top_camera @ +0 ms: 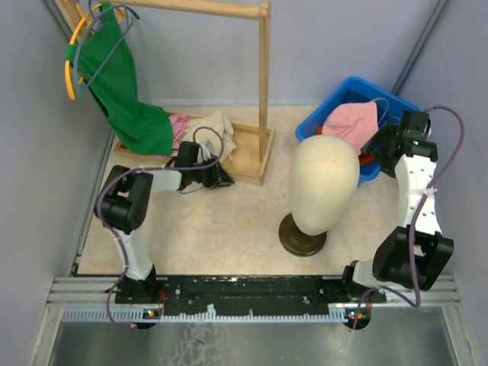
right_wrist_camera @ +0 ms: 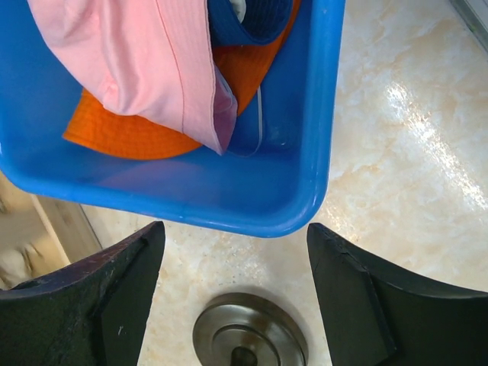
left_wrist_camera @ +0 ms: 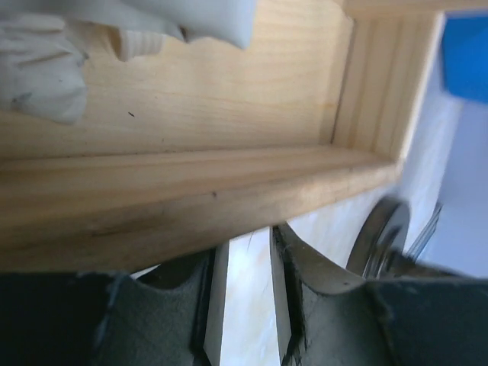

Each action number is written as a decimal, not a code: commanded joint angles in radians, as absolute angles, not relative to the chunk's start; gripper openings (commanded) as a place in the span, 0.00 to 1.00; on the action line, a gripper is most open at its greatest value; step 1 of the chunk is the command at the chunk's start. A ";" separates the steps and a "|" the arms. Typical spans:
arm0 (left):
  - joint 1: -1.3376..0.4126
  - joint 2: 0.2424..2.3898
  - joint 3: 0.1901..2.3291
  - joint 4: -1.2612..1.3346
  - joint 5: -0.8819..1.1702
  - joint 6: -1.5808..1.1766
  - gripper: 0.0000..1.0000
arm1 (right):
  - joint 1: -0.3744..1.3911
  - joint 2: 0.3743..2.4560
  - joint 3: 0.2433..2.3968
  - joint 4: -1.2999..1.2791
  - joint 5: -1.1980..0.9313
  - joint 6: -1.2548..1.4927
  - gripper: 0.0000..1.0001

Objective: Stack the hats

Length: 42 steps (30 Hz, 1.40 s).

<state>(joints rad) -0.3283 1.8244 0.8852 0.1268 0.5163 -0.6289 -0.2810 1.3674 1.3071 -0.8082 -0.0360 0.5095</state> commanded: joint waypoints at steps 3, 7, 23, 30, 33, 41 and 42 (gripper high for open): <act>-0.269 2.174 1.272 0.326 0.474 -0.720 0.34 | -0.265 1.327 1.348 -0.812 -0.010 0.501 0.75; -0.236 2.354 1.557 0.218 0.470 -0.723 0.32 | -0.265 1.309 1.355 -0.825 0.010 0.503 0.76; -0.040 2.170 1.357 0.033 0.348 -0.490 0.36 | -0.240 1.254 1.289 -0.846 0.000 0.480 0.77; -0.131 1.925 1.229 0.018 0.401 -0.387 0.52 | -0.198 1.168 1.174 -0.941 0.009 0.481 0.76; -0.195 1.796 1.159 0.016 0.441 -0.387 0.68 | -0.188 1.155 1.134 -0.978 -0.006 0.496 0.76; -0.338 1.578 1.001 -0.054 0.604 -0.459 0.81 | -0.173 1.138 1.045 -1.093 -0.100 0.580 0.70; -0.349 1.565 0.982 -0.069 0.611 -0.476 0.81 | -0.173 1.137 1.029 -1.094 -0.117 0.596 0.70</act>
<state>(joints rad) -0.3164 1.6104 1.0599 0.0116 0.5266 -0.4297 -0.1856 1.1713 1.0595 -1.0370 -0.0448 0.5346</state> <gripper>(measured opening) 0.818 0.707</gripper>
